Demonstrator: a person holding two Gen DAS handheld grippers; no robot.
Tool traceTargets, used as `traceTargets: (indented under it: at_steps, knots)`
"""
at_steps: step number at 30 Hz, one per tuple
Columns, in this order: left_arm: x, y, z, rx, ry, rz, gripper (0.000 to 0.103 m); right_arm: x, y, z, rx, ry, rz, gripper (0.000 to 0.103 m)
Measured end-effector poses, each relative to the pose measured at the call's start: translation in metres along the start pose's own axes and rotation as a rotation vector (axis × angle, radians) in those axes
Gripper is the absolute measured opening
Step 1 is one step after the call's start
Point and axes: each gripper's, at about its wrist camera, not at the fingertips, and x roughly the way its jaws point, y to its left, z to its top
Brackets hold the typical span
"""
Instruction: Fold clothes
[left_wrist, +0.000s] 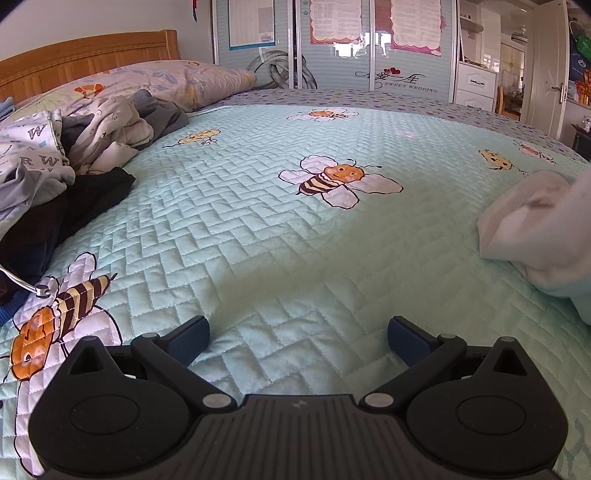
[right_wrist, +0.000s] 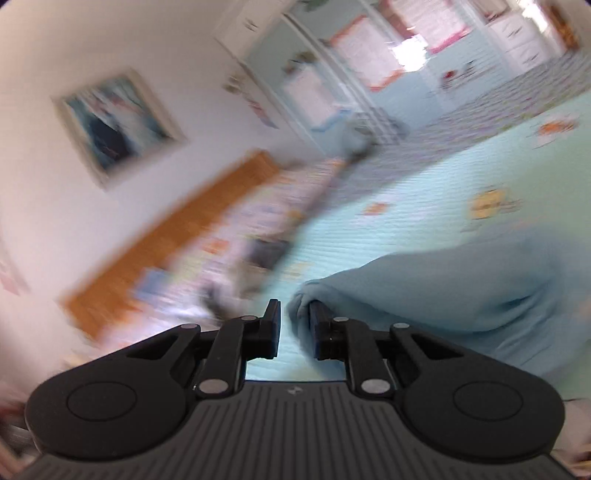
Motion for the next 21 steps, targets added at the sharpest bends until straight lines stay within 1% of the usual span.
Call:
traceTargets:
  at_steps: [1, 3, 4, 5, 7, 8, 9, 10, 11, 14, 16, 18, 20, 21]
  knots:
    - [0.000, 0.000, 0.000, -0.001, 0.000, -0.001, 0.103, 0.000, -0.003, -0.001, -0.015, 0.011, -0.051, 0.022]
    - [0.000, 0.001, 0.000, -0.003, -0.001, -0.005, 0.103, 0.000, -0.008, -0.005, -0.047, 0.030, -0.147, 0.031]
    - [0.001, 0.001, 0.000, -0.004, -0.002, -0.007, 0.103, 0.000, -0.010, -0.006, -0.064, 0.037, -0.191, 0.046]
    - [0.001, 0.002, 0.000, -0.006, -0.002, -0.008, 0.103, 0.000, -0.012, -0.009, -0.082, 0.031, -0.228, 0.065]
    - [0.001, 0.002, 0.000, -0.008, -0.002, -0.011, 0.103, -0.005, -0.016, -0.013, -0.114, 0.005, -0.287, 0.082]
    - [0.002, 0.002, 0.000, -0.009, -0.002, -0.012, 0.103, -0.006, -0.017, -0.014, -0.128, -0.007, -0.311, 0.086]
    - [0.002, 0.002, 0.000, -0.009, -0.003, -0.012, 0.103, -0.005, -0.021, -0.014, -0.130, -0.003, -0.318, 0.087]
    - [0.002, 0.002, 0.000, -0.008, -0.003, -0.011, 0.103, 0.002, -0.023, -0.016, -0.128, 0.020, -0.323, 0.089]
    - [0.002, 0.003, 0.000, -0.008, -0.004, -0.011, 0.103, 0.009, -0.026, -0.018, -0.126, 0.044, -0.329, 0.091]
    - [0.003, 0.004, -0.001, -0.010, -0.005, -0.012, 0.103, 0.042, -0.036, -0.034, -0.099, 0.161, -0.396, 0.091]
    - [0.003, 0.005, -0.001, -0.011, -0.005, -0.014, 0.103, 0.057, -0.044, -0.051, -0.053, 0.217, -0.384, 0.091]
    - [0.004, 0.005, 0.000, -0.012, -0.005, -0.016, 0.103, 0.071, -0.047, -0.060, -0.011, 0.227, -0.394, 0.093]
    - [0.004, 0.005, 0.000, -0.013, -0.006, -0.018, 0.103, 0.084, -0.044, -0.063, 0.008, 0.224, -0.395, 0.096]
    - [0.004, 0.005, 0.000, -0.013, -0.006, -0.020, 0.103, 0.090, -0.043, -0.064, 0.017, 0.222, -0.395, 0.096]
